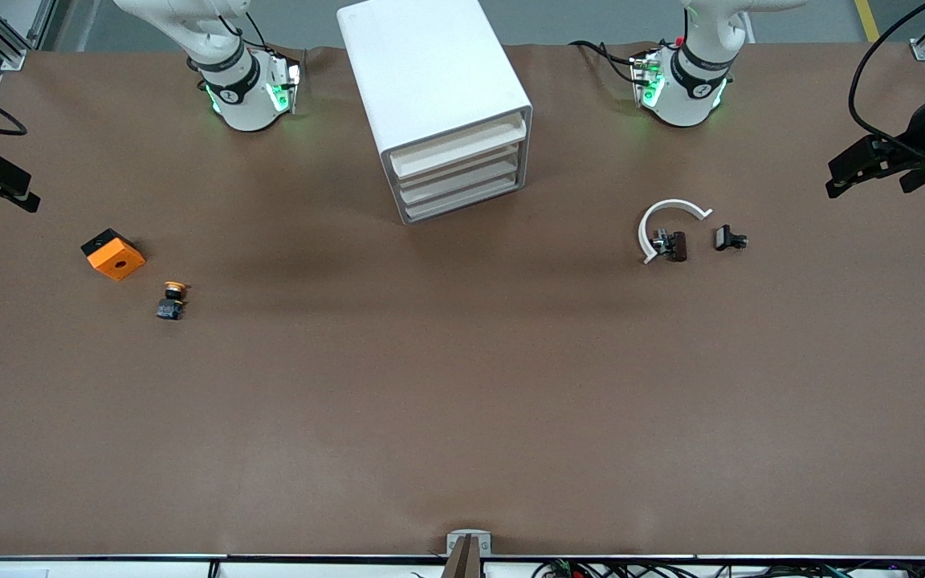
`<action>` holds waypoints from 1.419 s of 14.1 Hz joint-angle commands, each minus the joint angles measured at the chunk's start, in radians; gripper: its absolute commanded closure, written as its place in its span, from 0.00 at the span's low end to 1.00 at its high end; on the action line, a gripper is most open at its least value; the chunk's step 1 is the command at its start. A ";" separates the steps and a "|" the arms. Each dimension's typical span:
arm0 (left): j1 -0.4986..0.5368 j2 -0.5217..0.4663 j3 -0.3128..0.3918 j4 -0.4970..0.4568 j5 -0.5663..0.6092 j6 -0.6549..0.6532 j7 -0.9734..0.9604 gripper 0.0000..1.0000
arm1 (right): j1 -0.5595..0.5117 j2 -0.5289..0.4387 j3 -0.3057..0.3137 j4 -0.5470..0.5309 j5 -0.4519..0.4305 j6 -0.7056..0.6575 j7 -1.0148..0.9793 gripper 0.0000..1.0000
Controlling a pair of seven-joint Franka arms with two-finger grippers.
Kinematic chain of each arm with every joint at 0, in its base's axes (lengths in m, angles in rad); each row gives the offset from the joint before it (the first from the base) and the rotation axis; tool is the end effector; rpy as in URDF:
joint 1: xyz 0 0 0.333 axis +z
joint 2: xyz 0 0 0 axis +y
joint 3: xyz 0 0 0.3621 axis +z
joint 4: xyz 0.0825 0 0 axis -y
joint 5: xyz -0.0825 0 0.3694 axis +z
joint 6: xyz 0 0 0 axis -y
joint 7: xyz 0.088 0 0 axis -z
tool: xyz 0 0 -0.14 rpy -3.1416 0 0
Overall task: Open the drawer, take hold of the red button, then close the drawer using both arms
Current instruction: 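Move the left gripper toward the white drawer cabinet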
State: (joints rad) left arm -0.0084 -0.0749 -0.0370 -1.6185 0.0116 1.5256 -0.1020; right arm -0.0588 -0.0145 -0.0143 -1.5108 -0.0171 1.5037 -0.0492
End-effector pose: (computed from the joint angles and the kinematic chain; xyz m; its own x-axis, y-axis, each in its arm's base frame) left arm 0.5072 -0.0222 0.6512 0.9982 0.0572 -0.0165 0.0570 -0.9982 -0.0161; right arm 0.5269 -0.0412 0.6667 0.9997 -0.0250 0.0066 -0.0252 -0.9995 0.0172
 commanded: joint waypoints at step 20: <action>-0.079 0.492 -0.011 0.100 -0.185 0.054 -0.439 0.00 | -0.006 0.008 0.005 -0.031 0.005 0.001 -0.009 0.00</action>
State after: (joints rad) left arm -0.0335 0.3694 -0.0468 -1.5612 -0.1632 1.5918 -0.3892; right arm -0.0584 -0.0092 -0.0129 -1.5333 -0.0171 1.5027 -0.0492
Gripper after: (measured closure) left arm 0.000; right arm 0.000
